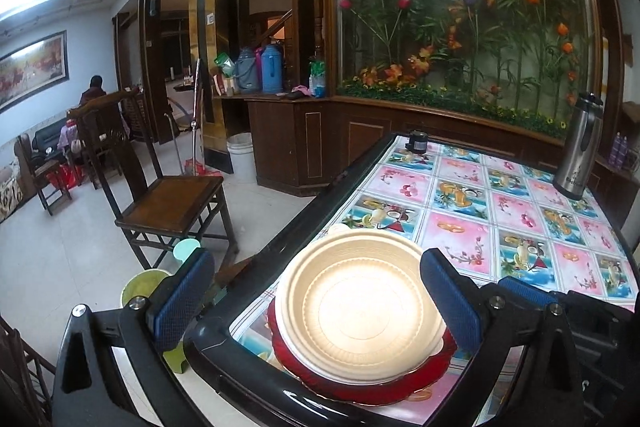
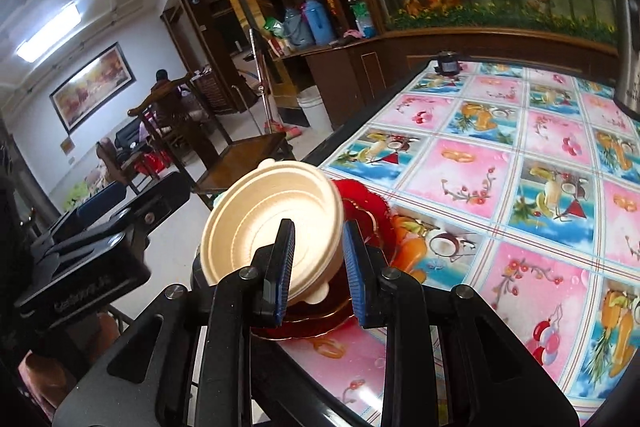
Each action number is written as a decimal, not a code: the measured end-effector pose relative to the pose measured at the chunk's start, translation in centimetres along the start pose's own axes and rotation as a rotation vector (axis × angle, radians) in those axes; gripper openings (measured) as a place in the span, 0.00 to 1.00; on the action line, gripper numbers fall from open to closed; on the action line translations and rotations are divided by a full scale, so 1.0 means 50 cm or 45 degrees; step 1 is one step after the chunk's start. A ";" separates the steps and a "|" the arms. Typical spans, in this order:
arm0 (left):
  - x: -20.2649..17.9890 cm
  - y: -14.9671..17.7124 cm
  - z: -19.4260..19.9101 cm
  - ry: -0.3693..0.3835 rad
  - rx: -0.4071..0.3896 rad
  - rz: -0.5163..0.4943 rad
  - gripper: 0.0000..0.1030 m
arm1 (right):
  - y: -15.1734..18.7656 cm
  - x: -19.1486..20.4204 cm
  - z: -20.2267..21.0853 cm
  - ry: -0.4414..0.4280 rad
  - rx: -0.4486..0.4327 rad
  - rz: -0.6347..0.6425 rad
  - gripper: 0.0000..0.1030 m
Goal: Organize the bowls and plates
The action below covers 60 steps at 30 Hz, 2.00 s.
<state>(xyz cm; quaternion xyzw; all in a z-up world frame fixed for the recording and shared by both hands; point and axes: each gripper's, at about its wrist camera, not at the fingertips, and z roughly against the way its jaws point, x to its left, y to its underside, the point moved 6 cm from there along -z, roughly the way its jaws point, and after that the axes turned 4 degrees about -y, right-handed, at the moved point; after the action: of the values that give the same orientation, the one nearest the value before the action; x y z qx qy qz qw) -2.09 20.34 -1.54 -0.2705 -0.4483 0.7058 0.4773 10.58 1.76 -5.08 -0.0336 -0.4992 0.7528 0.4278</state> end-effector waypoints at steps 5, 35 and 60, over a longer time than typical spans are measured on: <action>0.007 0.008 -0.008 -0.001 0.025 0.003 1.00 | 0.008 0.008 -0.012 0.009 0.027 0.017 0.24; -0.003 0.031 -0.028 -0.006 0.126 -0.044 1.00 | 0.018 -0.004 -0.028 0.031 0.051 0.003 0.24; 0.003 0.041 -0.035 -0.032 0.149 -0.017 1.00 | 0.023 -0.001 -0.039 0.016 0.058 0.011 0.24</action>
<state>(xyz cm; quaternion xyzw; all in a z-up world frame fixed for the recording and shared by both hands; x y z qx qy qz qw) -1.62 20.82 -4.15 -0.2304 -0.4139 0.7309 0.4913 10.86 3.00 -6.96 -0.0308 -0.4791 0.7656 0.4282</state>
